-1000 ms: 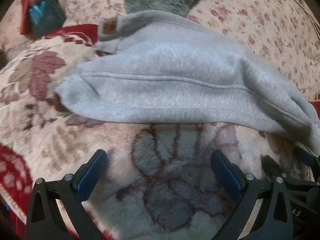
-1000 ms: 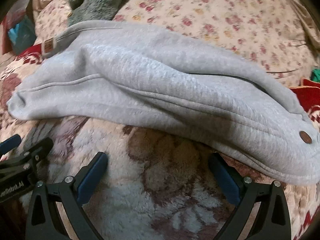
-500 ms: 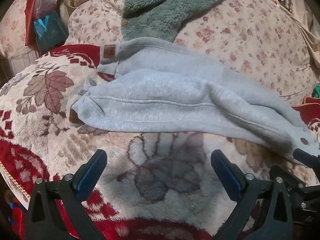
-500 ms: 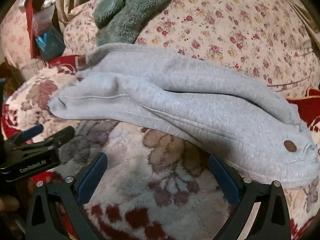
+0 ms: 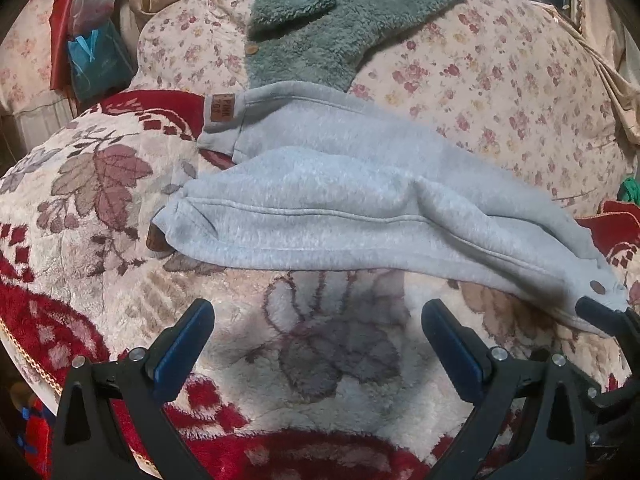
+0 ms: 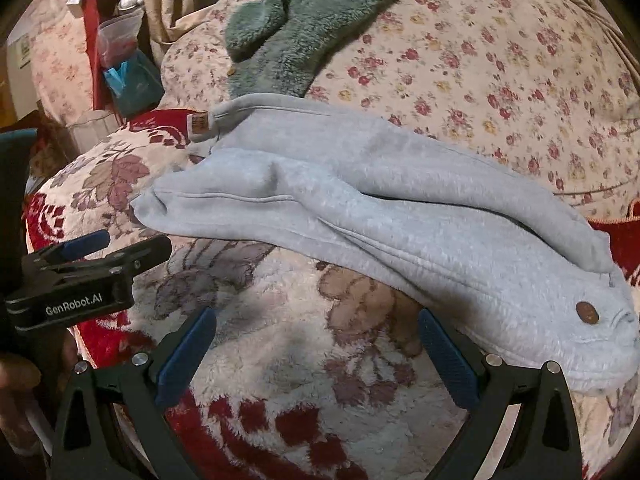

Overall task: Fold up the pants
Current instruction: 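Move both grippers toward the cuff end of the grey sweatpants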

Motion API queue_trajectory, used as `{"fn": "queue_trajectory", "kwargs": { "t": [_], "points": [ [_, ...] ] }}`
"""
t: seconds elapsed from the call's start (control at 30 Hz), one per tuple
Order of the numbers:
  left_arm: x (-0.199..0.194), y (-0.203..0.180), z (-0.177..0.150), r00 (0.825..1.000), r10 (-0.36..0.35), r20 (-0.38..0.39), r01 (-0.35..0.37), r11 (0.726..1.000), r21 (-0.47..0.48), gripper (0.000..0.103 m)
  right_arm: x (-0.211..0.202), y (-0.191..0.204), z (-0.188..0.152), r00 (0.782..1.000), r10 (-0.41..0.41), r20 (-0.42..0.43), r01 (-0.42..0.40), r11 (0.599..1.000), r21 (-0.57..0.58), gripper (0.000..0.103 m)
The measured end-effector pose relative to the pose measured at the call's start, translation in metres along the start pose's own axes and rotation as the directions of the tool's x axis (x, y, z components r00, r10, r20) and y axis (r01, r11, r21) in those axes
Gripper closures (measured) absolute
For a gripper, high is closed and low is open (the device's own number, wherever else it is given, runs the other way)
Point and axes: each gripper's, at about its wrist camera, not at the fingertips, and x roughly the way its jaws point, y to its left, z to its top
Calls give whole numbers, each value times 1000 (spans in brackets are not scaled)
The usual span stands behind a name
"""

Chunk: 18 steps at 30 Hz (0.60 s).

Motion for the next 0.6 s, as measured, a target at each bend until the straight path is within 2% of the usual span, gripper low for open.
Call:
{"fn": "queue_trajectory", "kwargs": {
  "t": [0.23,0.37,0.6],
  "points": [
    [-1,-1,2,1000,15,12,-16,999,30,0,2,-9,3,1000,8,-2,-8,999,50,1],
    [2,3,3,1000,14,7,-14,1000,23,0,6,-13,3,1000,18,-16,-16,997,82,1],
    [8,23,4,1000,-17,-13,17,1000,-19,0,12,-15,2,999,23,-38,-21,998,66,1]
  ]
}}
